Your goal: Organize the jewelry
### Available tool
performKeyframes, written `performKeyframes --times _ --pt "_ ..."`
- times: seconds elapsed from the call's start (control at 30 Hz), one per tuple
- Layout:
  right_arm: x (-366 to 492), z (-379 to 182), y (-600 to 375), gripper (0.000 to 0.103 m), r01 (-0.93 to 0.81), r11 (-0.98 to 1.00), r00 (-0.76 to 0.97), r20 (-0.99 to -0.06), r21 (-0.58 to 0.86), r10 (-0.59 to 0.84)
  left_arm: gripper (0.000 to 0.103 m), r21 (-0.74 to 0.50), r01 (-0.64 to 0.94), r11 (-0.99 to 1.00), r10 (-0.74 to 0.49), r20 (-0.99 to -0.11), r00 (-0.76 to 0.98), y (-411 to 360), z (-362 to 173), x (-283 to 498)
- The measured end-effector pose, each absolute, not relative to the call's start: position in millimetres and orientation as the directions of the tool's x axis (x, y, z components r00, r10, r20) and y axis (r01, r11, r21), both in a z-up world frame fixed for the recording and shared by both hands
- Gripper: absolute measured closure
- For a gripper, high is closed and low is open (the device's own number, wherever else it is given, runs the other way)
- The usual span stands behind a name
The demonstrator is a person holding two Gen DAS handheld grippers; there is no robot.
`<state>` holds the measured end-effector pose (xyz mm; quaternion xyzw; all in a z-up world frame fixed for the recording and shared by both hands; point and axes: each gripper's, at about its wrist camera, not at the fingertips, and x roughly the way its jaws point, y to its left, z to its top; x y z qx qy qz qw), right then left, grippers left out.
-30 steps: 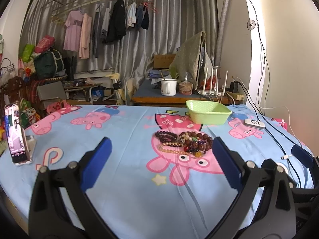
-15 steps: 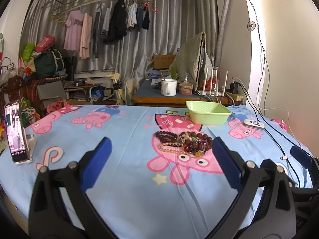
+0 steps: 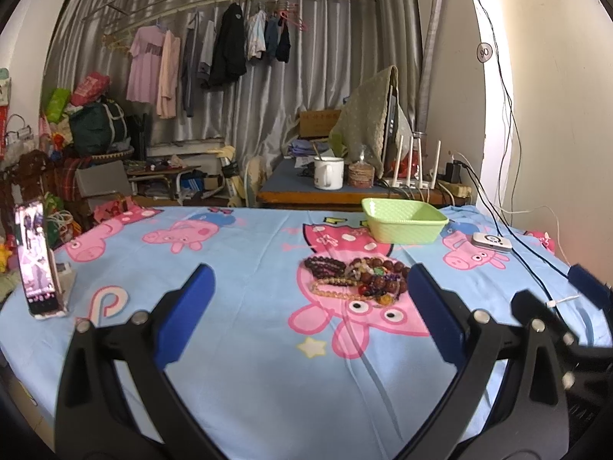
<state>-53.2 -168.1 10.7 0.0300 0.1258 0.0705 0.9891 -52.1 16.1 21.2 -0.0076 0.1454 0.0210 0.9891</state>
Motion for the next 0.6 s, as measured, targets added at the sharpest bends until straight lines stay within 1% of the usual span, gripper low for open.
performKeyframes --times 0.17,0.4,0.6 --pt "-43 24 -170 0.03 -0.138 0.985 0.95 -0.266 0.107 0.162 0.006 0.007 -0.077 0.997 0.076 -0.257 0.963 23 36 -53" --pt "-42 41 -155 0.03 -0.17 0.98 0.95 -0.249 0.099 0.19 0.006 0.019 -0.115 0.993 0.116 -0.235 0.965 30 61 -46" --pt "-43 46 -148 0.03 -0.174 0.98 0.951 -0.24 0.099 0.194 0.006 0.015 -0.125 0.992 0.125 -0.233 0.964 32 69 -46"
